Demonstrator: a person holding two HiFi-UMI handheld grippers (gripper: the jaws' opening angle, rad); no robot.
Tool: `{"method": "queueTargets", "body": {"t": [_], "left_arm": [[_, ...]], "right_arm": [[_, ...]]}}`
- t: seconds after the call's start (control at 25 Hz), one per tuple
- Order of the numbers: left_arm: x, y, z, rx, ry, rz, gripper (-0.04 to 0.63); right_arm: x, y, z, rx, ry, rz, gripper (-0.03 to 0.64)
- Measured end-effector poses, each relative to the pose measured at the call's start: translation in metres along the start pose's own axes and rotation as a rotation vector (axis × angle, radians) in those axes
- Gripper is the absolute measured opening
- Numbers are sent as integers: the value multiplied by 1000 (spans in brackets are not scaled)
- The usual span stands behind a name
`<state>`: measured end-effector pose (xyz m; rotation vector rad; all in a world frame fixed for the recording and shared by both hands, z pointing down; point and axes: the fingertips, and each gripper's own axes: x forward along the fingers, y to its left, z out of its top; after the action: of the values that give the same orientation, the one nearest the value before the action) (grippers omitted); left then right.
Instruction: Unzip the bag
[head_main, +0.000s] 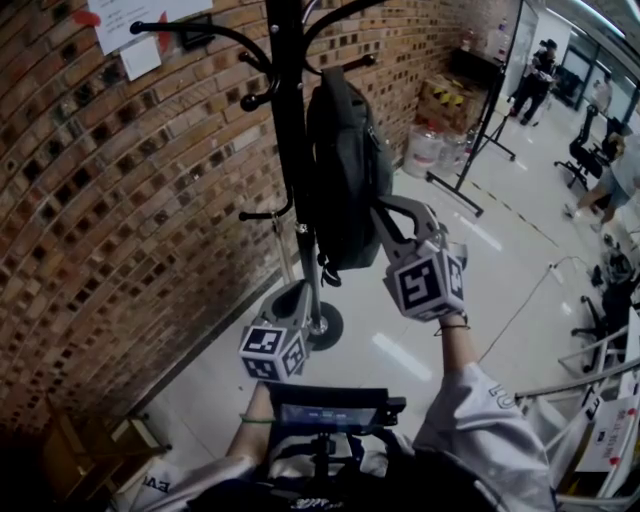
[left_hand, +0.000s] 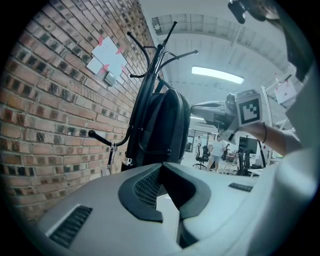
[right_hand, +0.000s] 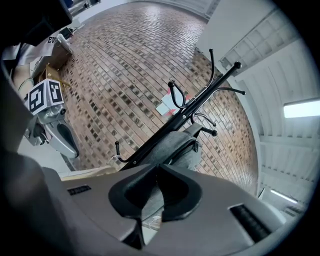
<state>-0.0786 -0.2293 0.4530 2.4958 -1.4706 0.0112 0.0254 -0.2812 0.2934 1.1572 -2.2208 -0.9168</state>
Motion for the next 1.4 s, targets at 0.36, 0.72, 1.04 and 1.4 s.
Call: {"method": "queueTargets", "body": {"t": [0.36,0.72,1.04,1.4], "left_arm": [[2,-1,-4,2,14,5,8],[3,-1,-5,8,18,14,6],[4,0,-6,1,21,20,6],[8,-1,-9,-9,26,17,6]], "right_arm": [[-2,11,-10,28,-1,-1,15],[-3,17,-16,40,-10,-3,17],[-7,26,-23,37,1,1,18],[-7,40,-38,49,30,32,20]]}}
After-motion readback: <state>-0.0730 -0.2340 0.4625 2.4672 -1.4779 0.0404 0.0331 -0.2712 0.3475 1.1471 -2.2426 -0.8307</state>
